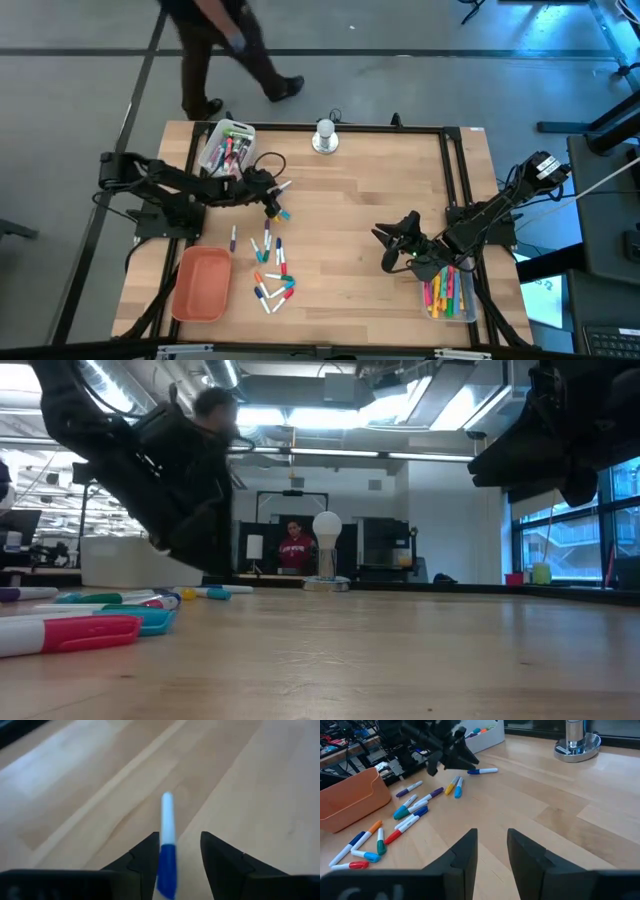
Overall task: Pick & Place Markers
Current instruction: Put the blue and white highlighter pen into the orange bin
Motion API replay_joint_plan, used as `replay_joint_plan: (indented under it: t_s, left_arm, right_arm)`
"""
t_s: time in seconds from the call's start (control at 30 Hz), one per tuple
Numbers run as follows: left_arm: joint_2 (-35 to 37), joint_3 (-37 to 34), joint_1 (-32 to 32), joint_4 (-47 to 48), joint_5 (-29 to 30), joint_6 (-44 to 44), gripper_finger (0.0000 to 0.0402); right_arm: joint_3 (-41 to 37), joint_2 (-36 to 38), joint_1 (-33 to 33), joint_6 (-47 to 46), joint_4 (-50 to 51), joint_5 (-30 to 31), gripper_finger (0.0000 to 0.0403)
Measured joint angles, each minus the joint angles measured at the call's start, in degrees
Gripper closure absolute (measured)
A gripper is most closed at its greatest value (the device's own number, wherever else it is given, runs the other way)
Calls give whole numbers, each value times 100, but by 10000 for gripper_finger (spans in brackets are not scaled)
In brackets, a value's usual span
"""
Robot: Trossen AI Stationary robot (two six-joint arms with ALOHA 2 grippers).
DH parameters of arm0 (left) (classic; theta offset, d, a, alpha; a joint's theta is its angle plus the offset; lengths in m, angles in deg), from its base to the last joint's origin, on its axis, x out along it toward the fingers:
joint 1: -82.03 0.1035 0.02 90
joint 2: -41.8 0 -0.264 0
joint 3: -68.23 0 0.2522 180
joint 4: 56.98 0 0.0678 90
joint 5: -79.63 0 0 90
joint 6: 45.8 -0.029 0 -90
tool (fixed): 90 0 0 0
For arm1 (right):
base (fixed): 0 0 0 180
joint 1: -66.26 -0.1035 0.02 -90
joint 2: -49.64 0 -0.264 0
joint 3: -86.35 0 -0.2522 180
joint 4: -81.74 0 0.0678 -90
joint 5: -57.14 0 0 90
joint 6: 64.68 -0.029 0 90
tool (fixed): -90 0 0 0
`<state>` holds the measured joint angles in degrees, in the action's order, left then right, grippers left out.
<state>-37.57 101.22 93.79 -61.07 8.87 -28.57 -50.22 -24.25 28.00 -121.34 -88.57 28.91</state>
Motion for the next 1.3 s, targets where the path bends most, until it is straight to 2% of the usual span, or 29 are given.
replay_joint_plan:
  t_s: [0.2,0.37,0.5,0.6,0.7,0.8,0.87,0.97,1.03,1.13,1.23,1.3]
  left_arm:
    - [-470,2,78,3,-66,13,277]
    - [-694,20,71,-106,-40,151,319]
    - [-652,37,61,-127,-134,151,366]
    - [-485,167,17,123,-416,153,368]
    - [-128,511,-150,578,-377,153,368]
    - [302,919,-514,1693,-80,153,368]
    - [614,1215,-823,2567,365,255,368]
    - [1093,1781,-1313,3840,1126,706,368]
    - [1328,2158,-1706,4814,1224,1097,368]
    - [1595,2649,-2362,6132,810,1875,368]
    - [1731,2867,-3019,7120,-293,2660,366]
    - [1807,2885,-3468,7551,-806,3317,362]
  right_arm:
    - [0,0,0,3,-1,0,296]
    - [0,0,0,3,-1,1,296]
    - [0,0,0,-3,1,3,296]
    - [0,0,0,-1,0,13,296]
    - [0,0,0,3,-1,14,296]
    - [0,0,0,3,-1,11,296]
    - [0,0,0,5,1,-4,296]
    - [0,0,0,24,5,-133,296]
    - [0,0,0,27,11,-277,296]
    - [0,0,0,18,14,-360,296]
    - [0,0,0,17,16,-393,296]
    - [0,0,0,10,21,-393,296]
